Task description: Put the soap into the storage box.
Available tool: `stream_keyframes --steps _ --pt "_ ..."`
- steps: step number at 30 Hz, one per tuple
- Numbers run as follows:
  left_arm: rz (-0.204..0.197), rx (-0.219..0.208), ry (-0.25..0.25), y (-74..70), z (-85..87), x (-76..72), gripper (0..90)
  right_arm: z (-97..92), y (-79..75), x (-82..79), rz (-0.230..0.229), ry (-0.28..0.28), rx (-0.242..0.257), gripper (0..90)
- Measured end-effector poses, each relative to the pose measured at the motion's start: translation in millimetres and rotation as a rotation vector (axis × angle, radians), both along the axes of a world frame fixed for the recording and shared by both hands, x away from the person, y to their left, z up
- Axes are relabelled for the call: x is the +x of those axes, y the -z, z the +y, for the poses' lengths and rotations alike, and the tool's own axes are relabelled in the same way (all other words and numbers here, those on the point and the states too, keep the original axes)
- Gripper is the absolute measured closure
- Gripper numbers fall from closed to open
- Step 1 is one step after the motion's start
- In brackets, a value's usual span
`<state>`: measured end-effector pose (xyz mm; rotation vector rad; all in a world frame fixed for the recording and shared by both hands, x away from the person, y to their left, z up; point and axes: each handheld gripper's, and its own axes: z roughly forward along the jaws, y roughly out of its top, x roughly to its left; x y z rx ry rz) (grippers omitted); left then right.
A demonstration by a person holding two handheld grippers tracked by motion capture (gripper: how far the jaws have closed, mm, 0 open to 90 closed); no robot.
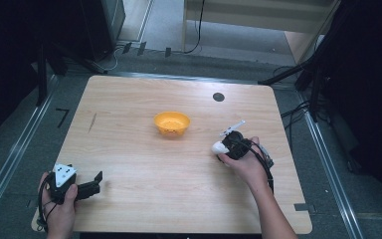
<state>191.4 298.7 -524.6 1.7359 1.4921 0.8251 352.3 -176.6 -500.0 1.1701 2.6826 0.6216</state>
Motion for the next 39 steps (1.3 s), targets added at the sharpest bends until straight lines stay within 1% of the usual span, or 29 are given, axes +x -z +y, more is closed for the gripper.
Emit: stream_keyframes --steps 11,13,15,17,18,20,22,26,27,28,29,32,33,37,38,39 --pt "0.000 -0.003 0.000 0.1 0.0 0.2 0.0 2.7 -10.4 3.7 0.005 -0.020 -0.006 51.0" --pt "0.000 -0.002 0.000 0.1 0.0 0.2 0.0 4.1 -13.8 5.1 0.005 -0.038 -0.013 51.0" --pt "-0.001 -0.004 0.001 0.2 0.1 0.3 0.0 4.7 -15.0 5.5 0.005 -0.044 -0.014 51.0" --pt "0.001 -0.004 0.002 0.1 0.1 0.3 0.0 6.0 -17.2 6.1 0.001 -0.050 -0.016 51.0" --pt "0.002 -0.001 0.000 0.0 -0.1 0.2 0.0 7.5 -19.4 6.9 -0.005 -0.066 -0.021 51.0" --pt "0.000 -0.004 0.003 0.1 0.2 0.2 0.0 8.9 -21.2 7.7 -0.010 -0.077 -0.023 51.0" --pt "0.001 -0.005 0.004 0.0 0.4 0.2 0.0 10.5 -23.5 8.6 -0.015 -0.081 -0.027 51.0" --pt "0.002 -0.006 0.005 0.0 0.6 0.2 0.0 11.5 -26.3 11.0 -0.017 -0.090 -0.013 51.0" --pt "0.003 -0.006 0.005 0.0 0.6 0.3 0.0 12.2 -28.1 13.0 -0.013 -0.101 -0.002 51.0" --pt "0.003 -0.006 0.005 0.0 0.6 0.3 0.0 12.2 -28.1 13.0 -0.013 -0.101 -0.002 51.0" --pt "0.004 -0.005 0.005 -0.1 0.4 0.4 0.0 13.6 -29.9 15.2 0.000 -0.117 0.006 51.0" --pt "0.003 -0.007 0.006 0.0 0.4 0.3 0.0 15.2 -31.4 17.0 0.002 -0.131 0.010 51.0" --pt "0.002 -0.007 0.007 0.0 0.5 0.3 0.0 16.9 -32.9 19.2 0.004 -0.141 0.018 50.9" --pt "0.003 -0.005 0.008 0.1 0.2 0.4 0.0 21.0 -36.3 22.2 -0.017 -0.148 0.019 51.0" --pt "0.003 -0.006 0.008 0.1 0.2 0.4 0.0 22.0 -36.8 23.1 -0.019 -0.154 0.024 51.0" --pt "0.004 -0.004 0.009 0.0 0.4 0.4 0.0 23.3 -37.2 23.8 -0.011 -0.156 0.031 51.0"
